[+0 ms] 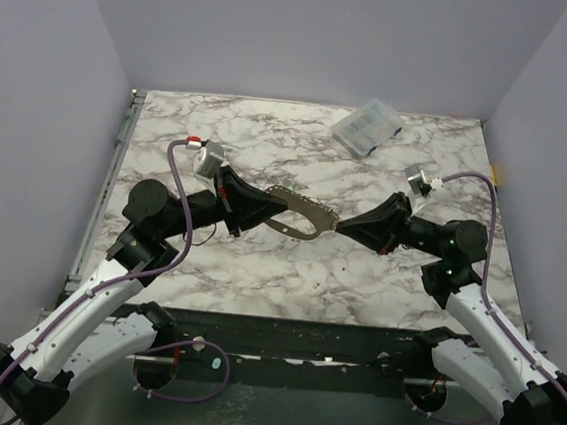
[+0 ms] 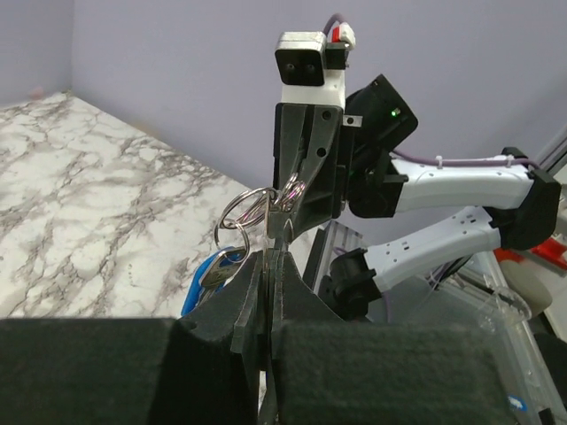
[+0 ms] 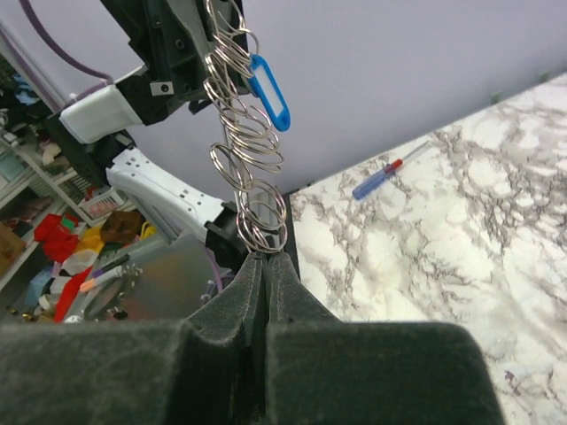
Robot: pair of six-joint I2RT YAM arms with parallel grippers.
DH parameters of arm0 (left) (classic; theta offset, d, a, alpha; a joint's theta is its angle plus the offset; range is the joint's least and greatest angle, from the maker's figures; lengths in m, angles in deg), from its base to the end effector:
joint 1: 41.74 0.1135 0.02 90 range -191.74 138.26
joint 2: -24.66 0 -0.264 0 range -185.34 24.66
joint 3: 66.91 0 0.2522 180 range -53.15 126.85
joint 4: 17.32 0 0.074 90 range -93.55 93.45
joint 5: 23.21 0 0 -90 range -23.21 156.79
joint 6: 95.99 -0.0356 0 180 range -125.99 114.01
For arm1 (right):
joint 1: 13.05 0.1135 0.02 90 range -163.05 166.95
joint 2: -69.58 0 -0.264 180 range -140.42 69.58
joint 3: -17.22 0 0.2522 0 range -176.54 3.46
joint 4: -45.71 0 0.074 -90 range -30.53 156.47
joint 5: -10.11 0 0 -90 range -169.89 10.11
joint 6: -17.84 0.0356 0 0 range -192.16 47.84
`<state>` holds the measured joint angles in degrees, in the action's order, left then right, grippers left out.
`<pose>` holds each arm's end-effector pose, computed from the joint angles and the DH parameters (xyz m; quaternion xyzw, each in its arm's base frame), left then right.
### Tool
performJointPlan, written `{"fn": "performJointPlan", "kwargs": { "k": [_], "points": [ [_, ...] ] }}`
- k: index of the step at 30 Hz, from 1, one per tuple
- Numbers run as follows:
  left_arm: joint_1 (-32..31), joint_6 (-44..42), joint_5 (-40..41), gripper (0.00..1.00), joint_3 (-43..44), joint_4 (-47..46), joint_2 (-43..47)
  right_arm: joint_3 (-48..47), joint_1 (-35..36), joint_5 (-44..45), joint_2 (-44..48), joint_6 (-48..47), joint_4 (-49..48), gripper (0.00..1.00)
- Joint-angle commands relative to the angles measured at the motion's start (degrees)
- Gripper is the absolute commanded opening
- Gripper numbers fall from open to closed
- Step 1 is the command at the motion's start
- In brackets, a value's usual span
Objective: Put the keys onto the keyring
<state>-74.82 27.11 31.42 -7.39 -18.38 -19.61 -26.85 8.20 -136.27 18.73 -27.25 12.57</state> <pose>0.1338 -0.1118 0.3931 0.2430 0.5714 -0.5689 0.5393 0.1642 0.0957 0.3301 -0.2976 0.5371 0.6175 0.4916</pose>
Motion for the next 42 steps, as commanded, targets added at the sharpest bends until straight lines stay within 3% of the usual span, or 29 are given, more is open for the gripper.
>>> {"fn": "performJointPlan", "kwargs": {
  "k": [1,12,20,25,28,32,36,39,42],
  "points": [
    [0.9,-9.1,-0.1,0.06,1.9,6.8,-0.4,-3.3,-0.3,-0.9,3.0,-5.4,10.1,0.01],
    [0.9,-14.3,0.0,0.00,1.5,9.6,-2.0,-7.4,-0.4,0.1,6.8,-14.7,27.0,0.01],
    [0.9,-17.5,0.3,0.00,-1.8,7.8,-1.1,-9.3,-0.3,-0.3,7.1,-16.6,32.7,0.01],
    [0.9,-17.5,0.4,0.08,-3.1,7.0,-2.0,-10.1,-0.4,-1.1,7.3,-17.1,34.4,0.01],
    [0.9,-16.2,-0.4,0.00,-4.0,5.1,-2.6,-9.6,-0.4,-1.8,7.1,-16.1,32.8,0.01],
    [0.9,-12.9,2.6,0.00,-5.0,2.1,-2.6,-8.4,-0.3,-1.4,6.6,-17.3,32.3,0.01],
    [0.9,-7.4,9.6,0.00,-2.8,4.1,-3.5,-6.0,-0.3,5.3,6.7,-21.4,34.2,0.26],
    [0.9,-3.6,11.3,0.00,-1.1,5.2,-3.9,-0.7,-0.3,10.4,7.0,-22.2,29.4,0.46],
    [0.9,-1.2,12.7,0.00,0.0,6.4,-4.1,5.1,-0.1,12.8,7.2,-21.6,20.2,0.54]
  ]
}}
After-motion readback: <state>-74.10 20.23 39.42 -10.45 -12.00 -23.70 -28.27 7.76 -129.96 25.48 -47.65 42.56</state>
